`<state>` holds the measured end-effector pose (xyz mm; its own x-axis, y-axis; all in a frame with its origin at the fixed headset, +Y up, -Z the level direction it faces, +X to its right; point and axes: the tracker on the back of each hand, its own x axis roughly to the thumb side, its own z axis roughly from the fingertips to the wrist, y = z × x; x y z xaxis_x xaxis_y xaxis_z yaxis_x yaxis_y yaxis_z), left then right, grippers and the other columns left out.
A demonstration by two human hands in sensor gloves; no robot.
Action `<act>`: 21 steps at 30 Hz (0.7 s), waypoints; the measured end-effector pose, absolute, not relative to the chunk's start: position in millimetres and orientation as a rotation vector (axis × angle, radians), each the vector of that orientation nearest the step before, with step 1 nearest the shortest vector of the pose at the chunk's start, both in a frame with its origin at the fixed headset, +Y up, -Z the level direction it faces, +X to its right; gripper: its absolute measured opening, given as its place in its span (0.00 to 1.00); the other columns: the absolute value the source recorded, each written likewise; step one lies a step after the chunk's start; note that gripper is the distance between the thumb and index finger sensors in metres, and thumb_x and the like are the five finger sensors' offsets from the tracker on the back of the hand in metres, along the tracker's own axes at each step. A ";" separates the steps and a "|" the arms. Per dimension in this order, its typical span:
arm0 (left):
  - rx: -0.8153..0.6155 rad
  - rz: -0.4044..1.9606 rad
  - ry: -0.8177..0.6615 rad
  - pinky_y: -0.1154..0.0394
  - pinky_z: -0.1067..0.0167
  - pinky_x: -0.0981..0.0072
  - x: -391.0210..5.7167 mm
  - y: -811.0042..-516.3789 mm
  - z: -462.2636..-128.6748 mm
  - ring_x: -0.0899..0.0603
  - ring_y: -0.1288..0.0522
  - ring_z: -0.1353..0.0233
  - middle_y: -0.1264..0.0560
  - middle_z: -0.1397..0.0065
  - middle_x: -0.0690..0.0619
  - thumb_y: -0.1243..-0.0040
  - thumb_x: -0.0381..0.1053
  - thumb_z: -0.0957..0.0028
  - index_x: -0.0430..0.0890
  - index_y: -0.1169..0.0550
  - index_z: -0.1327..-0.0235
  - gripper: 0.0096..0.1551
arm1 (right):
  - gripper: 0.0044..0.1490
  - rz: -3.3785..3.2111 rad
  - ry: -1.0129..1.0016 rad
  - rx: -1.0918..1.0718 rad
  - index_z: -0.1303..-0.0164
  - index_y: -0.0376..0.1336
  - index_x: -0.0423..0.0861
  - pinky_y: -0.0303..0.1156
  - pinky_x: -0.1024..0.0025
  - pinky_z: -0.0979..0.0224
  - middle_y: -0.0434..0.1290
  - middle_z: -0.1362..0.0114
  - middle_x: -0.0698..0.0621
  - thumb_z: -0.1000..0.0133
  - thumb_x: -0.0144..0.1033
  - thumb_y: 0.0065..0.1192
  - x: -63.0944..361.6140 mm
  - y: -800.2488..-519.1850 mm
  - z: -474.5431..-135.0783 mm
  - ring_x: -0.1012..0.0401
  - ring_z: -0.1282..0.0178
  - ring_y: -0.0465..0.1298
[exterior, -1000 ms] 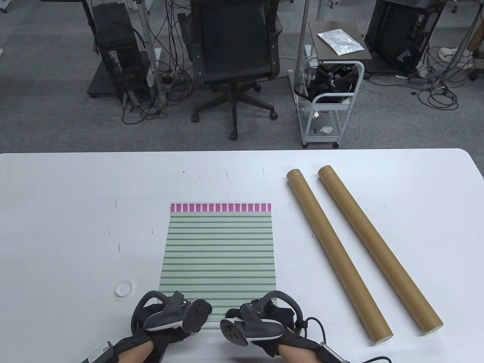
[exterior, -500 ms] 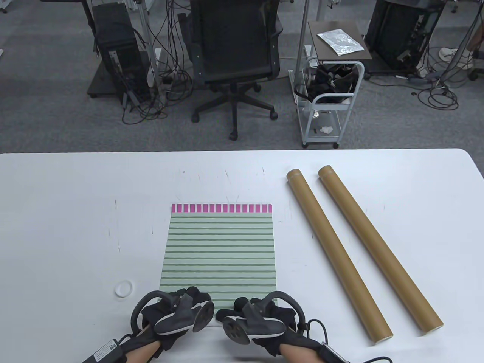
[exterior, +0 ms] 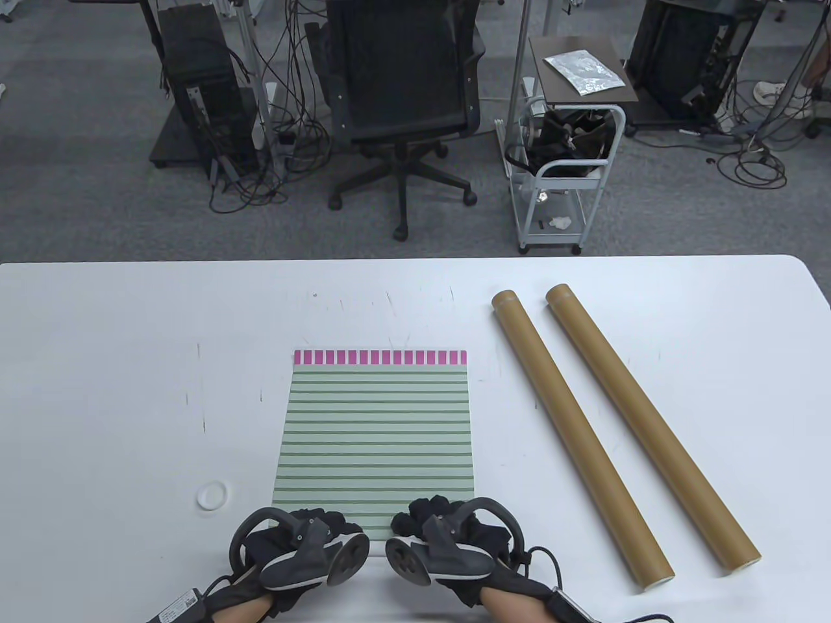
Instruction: Roll up mouse pads and store in mailing tubes
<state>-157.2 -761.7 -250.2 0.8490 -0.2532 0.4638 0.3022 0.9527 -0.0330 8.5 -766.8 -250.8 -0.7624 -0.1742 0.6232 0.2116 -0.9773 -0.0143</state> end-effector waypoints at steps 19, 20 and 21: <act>0.024 -0.453 -0.495 0.19 0.39 0.68 -152.2 -763.5 -239.2 0.54 0.18 0.40 0.20 0.41 0.67 0.41 0.64 0.61 0.68 0.26 0.45 0.27 | 0.29 -2.744 -0.020 -0.943 0.37 0.65 0.56 0.78 0.66 0.43 0.76 0.41 0.55 0.50 0.40 0.56 9.9 -763.0 -255.1 0.59 0.49 0.79; 0.029 -0.472 -0.502 0.20 0.37 0.67 -150.1 -763.3 -238.3 0.54 0.19 0.39 0.20 0.41 0.66 0.41 0.63 0.59 0.67 0.25 0.45 0.26 | 0.29 -2.754 -0.034 -0.936 0.37 0.65 0.56 0.78 0.66 0.42 0.76 0.41 0.55 0.50 0.40 0.55 10.6 -762.8 -256.5 0.59 0.49 0.79; 0.026 -0.481 -0.495 0.20 0.38 0.68 -149.5 -763.3 -238.6 0.54 0.19 0.39 0.20 0.40 0.67 0.42 0.63 0.59 0.66 0.25 0.45 0.25 | 0.28 -2.778 -0.053 -0.929 0.37 0.65 0.56 0.77 0.66 0.42 0.76 0.41 0.56 0.50 0.39 0.54 11.8 -763.0 -257.8 0.59 0.49 0.79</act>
